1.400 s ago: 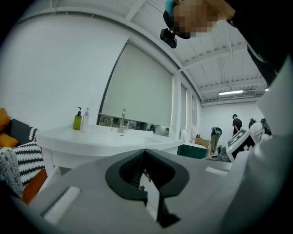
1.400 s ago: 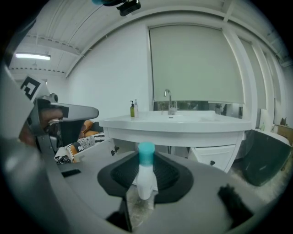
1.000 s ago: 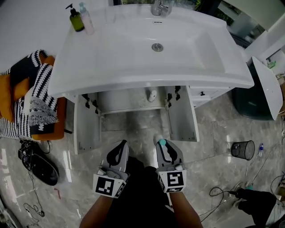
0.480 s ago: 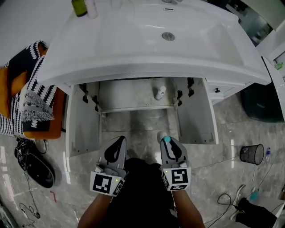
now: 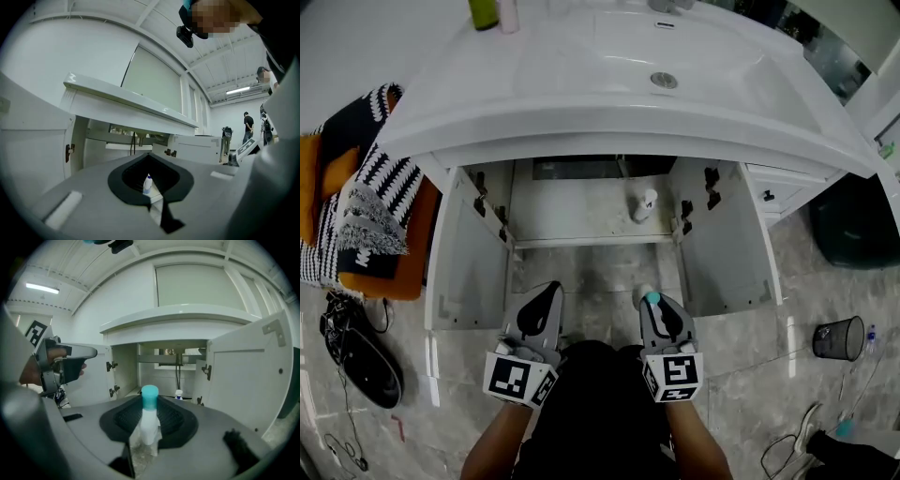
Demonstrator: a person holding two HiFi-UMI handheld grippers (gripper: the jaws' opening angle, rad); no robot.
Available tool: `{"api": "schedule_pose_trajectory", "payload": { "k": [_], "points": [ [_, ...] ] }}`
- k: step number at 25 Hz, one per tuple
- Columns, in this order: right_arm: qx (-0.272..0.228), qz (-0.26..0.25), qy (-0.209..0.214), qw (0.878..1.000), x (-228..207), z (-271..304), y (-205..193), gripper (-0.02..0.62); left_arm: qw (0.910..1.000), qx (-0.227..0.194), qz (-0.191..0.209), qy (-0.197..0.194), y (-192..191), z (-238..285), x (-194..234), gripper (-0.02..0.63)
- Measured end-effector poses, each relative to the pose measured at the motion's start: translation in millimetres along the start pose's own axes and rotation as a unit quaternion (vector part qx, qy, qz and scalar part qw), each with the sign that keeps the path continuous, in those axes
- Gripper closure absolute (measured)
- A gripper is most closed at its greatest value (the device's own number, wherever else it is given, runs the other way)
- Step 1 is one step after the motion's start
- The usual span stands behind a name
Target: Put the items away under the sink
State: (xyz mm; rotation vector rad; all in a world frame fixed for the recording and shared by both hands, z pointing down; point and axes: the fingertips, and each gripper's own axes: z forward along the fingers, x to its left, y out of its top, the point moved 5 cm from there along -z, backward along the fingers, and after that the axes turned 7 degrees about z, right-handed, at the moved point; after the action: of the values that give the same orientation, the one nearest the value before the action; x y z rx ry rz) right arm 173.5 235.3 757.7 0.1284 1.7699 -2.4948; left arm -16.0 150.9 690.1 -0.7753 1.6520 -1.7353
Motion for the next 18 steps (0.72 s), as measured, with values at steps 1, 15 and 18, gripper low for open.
{"api": "schedule_pose_trajectory", "payload": {
  "k": [1,15,18],
  "points": [
    [-0.001,0.000,0.001,1.000,-0.3,2.4,-3.5,0.488,1.0000,-0.002,-0.001,0.000,-4.0,1.0,1.3,0.600],
    [0.005,-0.005,-0.001,1.000,-4.4,53.4,-27.9,0.488,0.9999,-0.015,-0.006,-0.002,-29.2,26.2,35.2,0.600],
    [0.004,-0.004,-0.005,1.000,-6.8,67.2,-31.0,0.488,0.9998,-0.017,-0.006,-0.006,-34.1,36.3,44.7,0.598]
  ]
}}
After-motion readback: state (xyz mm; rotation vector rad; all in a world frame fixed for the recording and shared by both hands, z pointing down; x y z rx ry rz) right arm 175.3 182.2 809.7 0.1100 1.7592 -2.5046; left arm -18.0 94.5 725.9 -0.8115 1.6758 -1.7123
